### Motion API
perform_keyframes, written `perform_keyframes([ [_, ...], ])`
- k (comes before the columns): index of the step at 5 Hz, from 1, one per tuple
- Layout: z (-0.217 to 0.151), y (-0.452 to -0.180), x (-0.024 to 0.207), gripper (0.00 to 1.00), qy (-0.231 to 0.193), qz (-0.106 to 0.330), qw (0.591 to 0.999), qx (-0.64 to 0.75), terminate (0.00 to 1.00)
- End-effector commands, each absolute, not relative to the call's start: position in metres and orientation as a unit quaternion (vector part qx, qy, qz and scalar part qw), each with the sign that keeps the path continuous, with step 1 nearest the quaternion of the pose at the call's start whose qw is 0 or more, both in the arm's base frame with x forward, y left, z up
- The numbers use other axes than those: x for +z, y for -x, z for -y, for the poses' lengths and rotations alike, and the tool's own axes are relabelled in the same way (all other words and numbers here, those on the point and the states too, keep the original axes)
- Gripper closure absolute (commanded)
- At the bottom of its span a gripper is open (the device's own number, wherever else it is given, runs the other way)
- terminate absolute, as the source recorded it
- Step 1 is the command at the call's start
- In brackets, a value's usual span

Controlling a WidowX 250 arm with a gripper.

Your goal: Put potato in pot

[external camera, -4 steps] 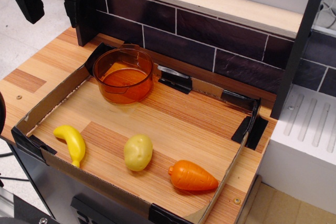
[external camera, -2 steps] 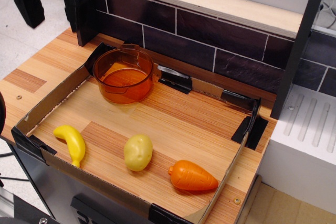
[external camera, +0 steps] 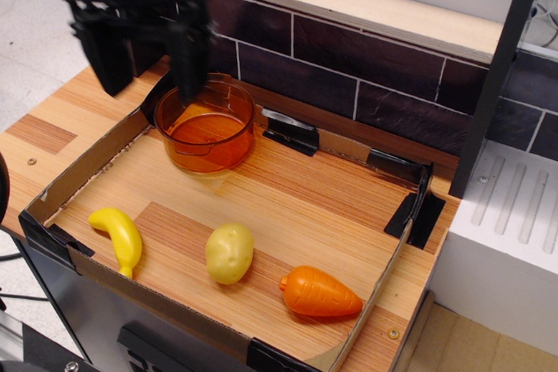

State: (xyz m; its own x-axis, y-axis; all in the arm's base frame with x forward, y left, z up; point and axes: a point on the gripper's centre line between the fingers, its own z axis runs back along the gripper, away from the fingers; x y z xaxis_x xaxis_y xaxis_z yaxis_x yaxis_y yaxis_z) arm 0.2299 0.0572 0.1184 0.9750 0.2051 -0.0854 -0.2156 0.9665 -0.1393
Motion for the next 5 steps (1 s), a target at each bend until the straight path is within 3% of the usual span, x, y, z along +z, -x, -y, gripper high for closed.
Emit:
perform_keyframes([
  [1, -0.021, -0.212, 0.101, 0.00, 0.052, 0.021, 0.992, 0.116, 0.00],
  [3, -0.021, -0.208, 0.065, 0.00, 0.020, 0.022, 0.992, 0.125, 0.00],
  [5, -0.025, -0.209, 0.052, 0.00, 0.014, 0.025, 0.992, 0.119, 0.00],
])
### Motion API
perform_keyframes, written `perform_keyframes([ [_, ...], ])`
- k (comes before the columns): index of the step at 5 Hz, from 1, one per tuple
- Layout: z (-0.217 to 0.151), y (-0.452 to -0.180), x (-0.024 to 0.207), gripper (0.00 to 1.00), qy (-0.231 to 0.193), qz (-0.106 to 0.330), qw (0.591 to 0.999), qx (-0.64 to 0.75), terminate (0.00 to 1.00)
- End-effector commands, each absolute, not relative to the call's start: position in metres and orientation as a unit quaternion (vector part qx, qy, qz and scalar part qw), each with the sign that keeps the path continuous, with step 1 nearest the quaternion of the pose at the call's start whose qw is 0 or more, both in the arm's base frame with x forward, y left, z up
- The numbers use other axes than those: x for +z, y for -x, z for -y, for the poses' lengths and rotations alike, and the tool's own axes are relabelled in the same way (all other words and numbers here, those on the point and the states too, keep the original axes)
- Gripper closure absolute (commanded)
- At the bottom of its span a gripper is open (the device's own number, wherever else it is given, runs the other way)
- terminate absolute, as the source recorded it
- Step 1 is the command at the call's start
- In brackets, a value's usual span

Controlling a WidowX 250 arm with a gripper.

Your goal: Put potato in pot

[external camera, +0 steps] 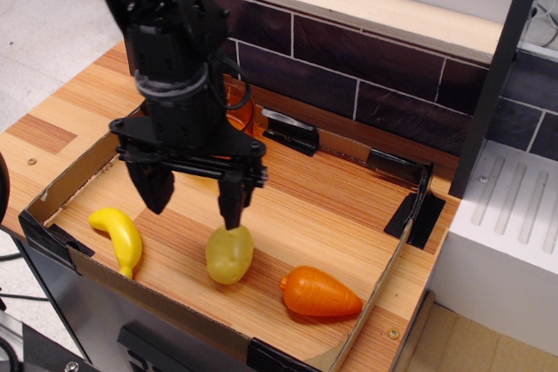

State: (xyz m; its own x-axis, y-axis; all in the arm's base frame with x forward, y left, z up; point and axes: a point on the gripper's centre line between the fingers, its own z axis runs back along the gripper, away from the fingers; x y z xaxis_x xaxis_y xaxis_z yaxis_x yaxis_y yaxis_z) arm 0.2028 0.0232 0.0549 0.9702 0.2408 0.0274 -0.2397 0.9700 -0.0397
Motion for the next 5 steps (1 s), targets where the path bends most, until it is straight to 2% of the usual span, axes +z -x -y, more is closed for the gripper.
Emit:
perform_keyframes([
  [1, -0.022, -0.208, 0.049, 0.00, 0.012, 0.014, 0.993, 0.118, 0.00],
  [5, -0.007, -0.212, 0.008, 0.00, -0.009, -0.011, 0.993, 0.114, 0.00],
])
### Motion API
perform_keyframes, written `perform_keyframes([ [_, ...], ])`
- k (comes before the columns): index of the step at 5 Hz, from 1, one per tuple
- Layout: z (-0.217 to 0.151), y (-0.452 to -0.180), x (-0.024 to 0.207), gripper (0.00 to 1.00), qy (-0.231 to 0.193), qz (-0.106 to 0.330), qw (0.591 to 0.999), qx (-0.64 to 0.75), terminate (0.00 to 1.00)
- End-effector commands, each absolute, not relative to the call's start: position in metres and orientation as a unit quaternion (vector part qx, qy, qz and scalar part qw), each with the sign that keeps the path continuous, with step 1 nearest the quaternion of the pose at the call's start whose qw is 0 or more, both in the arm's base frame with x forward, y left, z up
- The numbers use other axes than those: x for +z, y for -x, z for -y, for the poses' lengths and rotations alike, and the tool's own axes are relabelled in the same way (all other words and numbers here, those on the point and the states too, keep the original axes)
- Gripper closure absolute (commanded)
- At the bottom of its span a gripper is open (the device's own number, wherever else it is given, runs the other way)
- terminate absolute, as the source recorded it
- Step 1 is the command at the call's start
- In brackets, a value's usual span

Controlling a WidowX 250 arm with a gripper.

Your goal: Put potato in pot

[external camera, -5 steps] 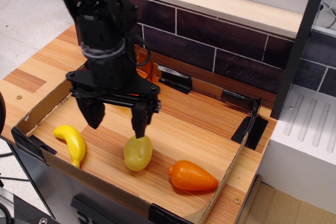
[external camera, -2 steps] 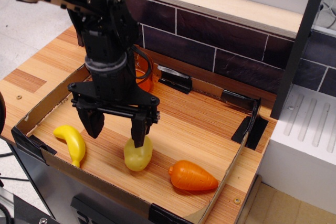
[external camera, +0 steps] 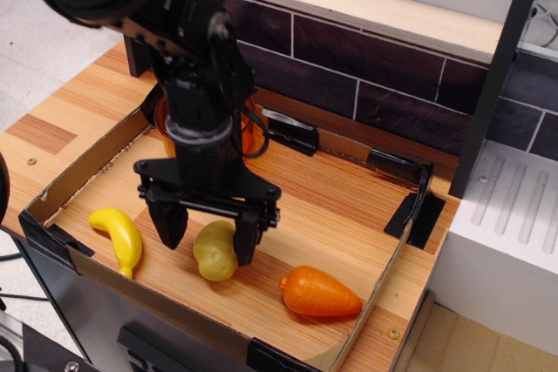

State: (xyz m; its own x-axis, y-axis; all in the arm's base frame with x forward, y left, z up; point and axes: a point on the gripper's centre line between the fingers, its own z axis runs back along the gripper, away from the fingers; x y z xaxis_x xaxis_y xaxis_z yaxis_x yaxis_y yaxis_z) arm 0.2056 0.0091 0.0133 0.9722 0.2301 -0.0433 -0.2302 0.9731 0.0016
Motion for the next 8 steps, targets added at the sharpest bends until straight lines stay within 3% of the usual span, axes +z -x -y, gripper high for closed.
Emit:
perform_keyframes([
  [1, -0.005, -0.211, 0.003, 0.00, -0.012, -0.013, 0.994, 0.109, 0.00],
  [2, -0.003, -0.208, 0.001, 1.00, -0.009, -0.012, 0.994, 0.107, 0.00],
  [3, -0.003, -0.207, 0.010, 1.00, 0.006, -0.004, 0.994, 0.109, 0.00],
  [5, -0.032, -0.227, 0.081, 1.00, 0.076, 0.033, 0.979, 0.185, 0.00],
  [6, -0.049, -0.249, 0.098, 1.00, 0.081, 0.020, 0.971, 0.223, 0.00],
  [7, -0.066, -0.275, 0.091, 1.00, 0.067, -0.010, 0.969, 0.236, 0.00],
  [8, -0.078, -0.291, 0.087, 1.00, 0.059, -0.001, 0.968, 0.246, 0.00],
])
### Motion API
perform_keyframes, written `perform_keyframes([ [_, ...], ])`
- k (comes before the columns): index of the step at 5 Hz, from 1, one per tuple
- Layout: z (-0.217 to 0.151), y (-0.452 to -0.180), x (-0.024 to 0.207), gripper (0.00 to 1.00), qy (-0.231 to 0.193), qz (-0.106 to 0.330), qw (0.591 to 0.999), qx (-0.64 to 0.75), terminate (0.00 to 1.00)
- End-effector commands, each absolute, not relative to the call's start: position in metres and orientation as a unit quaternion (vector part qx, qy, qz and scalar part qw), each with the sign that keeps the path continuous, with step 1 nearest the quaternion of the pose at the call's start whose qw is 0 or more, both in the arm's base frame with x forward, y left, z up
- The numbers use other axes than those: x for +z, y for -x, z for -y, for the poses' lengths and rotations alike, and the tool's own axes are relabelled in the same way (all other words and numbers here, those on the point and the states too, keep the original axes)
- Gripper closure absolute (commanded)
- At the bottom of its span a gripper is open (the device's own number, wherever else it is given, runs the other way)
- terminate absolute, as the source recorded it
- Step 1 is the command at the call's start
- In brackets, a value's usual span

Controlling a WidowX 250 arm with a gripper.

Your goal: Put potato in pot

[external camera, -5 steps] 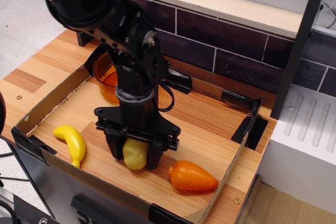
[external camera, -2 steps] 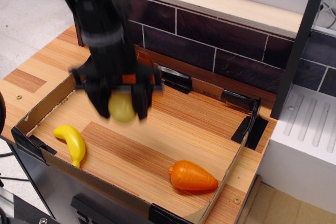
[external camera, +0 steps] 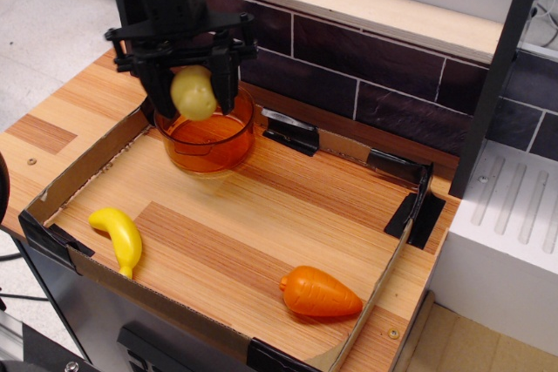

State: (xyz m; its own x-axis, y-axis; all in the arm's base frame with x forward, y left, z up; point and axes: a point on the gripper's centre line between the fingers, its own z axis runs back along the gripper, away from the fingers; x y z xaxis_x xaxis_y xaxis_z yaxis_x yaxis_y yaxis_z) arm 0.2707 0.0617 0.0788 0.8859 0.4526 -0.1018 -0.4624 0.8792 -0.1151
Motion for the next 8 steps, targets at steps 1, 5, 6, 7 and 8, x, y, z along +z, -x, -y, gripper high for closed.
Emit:
perform_keyframes([
  [1, -0.087, -0.299, 0.083, 1.00, 0.062, -0.006, 0.965, 0.255, 0.00],
  [5, -0.087, -0.300, 0.089, 0.00, 0.043, 0.000, 0.967, 0.252, 0.00],
  [6, -0.074, -0.286, 0.116, 0.00, 0.056, -0.001, 0.970, 0.237, 0.00],
  [7, -0.074, -0.286, 0.116, 0.00, 0.056, -0.001, 0.970, 0.237, 0.00],
  [8, -0.074, -0.286, 0.116, 0.00, 0.056, -0.001, 0.970, 0.237, 0.00],
])
